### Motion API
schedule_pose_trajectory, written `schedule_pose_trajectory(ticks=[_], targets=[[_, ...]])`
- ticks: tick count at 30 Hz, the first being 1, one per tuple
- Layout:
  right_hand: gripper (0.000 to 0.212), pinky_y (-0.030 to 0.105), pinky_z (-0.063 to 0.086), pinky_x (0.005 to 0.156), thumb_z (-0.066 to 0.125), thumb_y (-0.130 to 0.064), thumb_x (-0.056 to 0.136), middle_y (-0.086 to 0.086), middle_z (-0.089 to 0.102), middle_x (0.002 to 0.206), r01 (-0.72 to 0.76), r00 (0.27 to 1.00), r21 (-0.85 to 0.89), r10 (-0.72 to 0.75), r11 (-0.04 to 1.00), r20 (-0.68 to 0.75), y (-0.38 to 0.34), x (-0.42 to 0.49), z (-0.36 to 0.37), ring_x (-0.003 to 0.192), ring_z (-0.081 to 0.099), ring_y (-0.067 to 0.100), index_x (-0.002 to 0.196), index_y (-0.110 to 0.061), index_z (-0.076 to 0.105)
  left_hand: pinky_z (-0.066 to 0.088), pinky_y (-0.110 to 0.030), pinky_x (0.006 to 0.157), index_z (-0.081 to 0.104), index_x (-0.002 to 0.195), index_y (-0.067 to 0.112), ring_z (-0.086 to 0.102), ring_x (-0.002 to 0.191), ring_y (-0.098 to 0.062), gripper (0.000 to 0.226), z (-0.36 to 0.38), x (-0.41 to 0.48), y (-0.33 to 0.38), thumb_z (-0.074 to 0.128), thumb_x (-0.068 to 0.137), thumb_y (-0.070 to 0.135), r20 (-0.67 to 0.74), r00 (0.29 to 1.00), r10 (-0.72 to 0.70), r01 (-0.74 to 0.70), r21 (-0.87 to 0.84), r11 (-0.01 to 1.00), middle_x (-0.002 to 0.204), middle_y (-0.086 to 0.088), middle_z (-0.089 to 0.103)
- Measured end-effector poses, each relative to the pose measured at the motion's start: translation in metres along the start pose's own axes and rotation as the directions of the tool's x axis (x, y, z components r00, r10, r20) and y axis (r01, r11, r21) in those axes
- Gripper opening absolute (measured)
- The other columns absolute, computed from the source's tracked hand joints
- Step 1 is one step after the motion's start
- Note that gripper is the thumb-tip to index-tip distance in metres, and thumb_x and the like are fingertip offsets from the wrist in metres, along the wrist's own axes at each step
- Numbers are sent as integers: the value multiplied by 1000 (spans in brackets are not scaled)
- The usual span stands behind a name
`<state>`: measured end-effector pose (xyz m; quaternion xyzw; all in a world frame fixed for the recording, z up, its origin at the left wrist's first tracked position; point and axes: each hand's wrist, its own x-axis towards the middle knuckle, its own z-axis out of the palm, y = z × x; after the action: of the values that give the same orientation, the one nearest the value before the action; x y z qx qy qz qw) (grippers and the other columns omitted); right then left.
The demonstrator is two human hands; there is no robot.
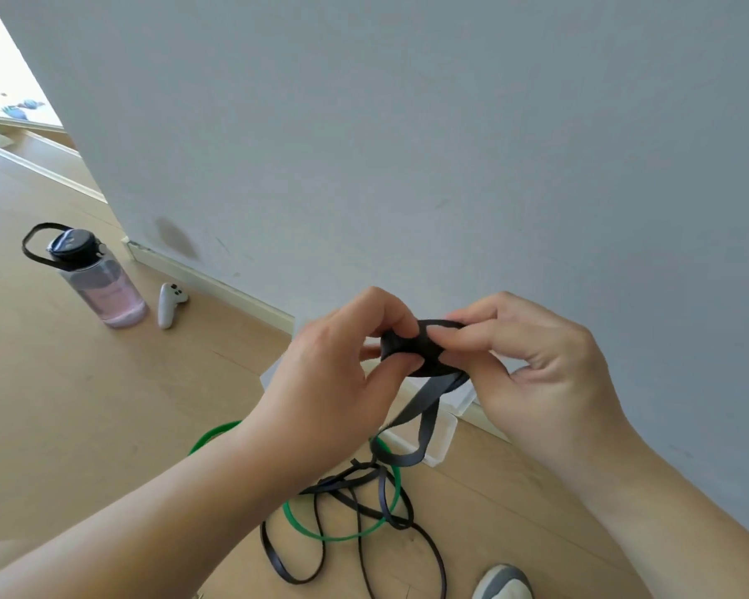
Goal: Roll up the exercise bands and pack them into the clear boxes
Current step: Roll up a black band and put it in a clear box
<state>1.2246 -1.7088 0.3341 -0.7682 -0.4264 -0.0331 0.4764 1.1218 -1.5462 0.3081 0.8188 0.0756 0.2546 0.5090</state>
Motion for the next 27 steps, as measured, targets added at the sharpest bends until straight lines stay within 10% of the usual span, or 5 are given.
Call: schedule_pose_trajectory(ticks=[10, 16, 27], targets=[[37, 17, 59, 83, 82, 3, 79, -10, 81, 95, -246, 955, 351, 288, 903, -72, -8, 2, -5, 91, 77, 9, 103, -25, 79, 62, -39, 82, 71, 109, 15, 76, 96, -27, 31, -8, 5, 3, 74, 87, -6, 4, 970, -245, 200, -588, 784, 99, -10, 77], [34, 12, 52, 80, 77, 8, 83, -3, 72, 91, -92, 996, 23, 92, 995, -20, -2, -1, 1, 92, 71, 12, 97, -23, 82, 58, -28, 92, 67, 112, 25, 67, 113, -3, 30, -4, 3, -2, 81, 87, 19, -27, 999, -35, 36, 43, 998, 117, 19, 69], [38, 30, 62, 88, 86, -2, 75, -9, 80, 102, -261, 960, 293, 279, 920, -20, -6, 2, -5, 96, 77, 15, 95, -34, 81, 60, -22, 81, 75, 109, 30, 71, 100, -16, 39, -10, 4, 1, 76, 88, -4, -25, 994, -106, 96, -258, 961, 98, 9, 77]])
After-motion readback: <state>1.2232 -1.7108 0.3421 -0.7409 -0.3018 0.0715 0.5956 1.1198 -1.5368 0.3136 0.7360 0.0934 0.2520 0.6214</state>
